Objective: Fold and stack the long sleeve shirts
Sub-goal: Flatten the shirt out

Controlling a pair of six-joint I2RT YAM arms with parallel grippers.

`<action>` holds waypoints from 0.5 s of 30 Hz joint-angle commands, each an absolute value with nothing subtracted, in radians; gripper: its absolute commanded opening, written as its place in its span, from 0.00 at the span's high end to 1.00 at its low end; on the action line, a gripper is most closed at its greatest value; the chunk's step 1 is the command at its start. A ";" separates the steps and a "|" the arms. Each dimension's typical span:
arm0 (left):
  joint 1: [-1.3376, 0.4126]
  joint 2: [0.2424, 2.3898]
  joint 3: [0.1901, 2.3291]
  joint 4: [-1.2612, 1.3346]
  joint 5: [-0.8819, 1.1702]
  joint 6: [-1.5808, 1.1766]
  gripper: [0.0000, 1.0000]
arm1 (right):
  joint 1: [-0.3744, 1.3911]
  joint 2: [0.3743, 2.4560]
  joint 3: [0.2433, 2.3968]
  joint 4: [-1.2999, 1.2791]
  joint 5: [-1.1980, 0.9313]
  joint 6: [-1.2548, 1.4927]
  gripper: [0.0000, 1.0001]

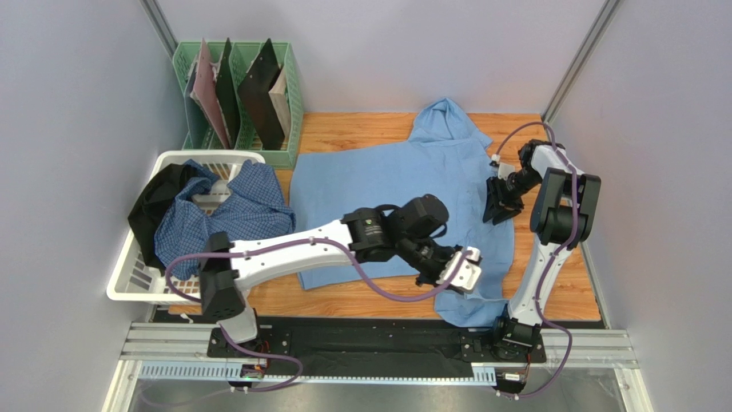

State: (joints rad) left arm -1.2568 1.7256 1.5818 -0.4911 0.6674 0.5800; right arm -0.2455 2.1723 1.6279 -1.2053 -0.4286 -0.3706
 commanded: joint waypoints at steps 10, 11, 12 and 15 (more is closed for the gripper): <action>-0.999 1.606 1.457 -0.772 0.872 0.648 0.48 | -0.244 2.014 1.599 -1.198 -0.405 -0.459 0.55; -0.959 1.614 1.444 -0.759 0.785 0.600 0.49 | -0.239 1.993 1.586 -1.195 -0.400 -0.475 0.55; -0.880 1.621 1.440 -0.753 0.746 0.585 0.52 | -0.233 1.956 1.569 -1.189 -0.391 -0.483 0.55; -0.734 1.666 1.427 -0.756 0.608 0.534 0.54 | -0.201 1.918 1.493 -1.148 -0.310 -0.514 0.55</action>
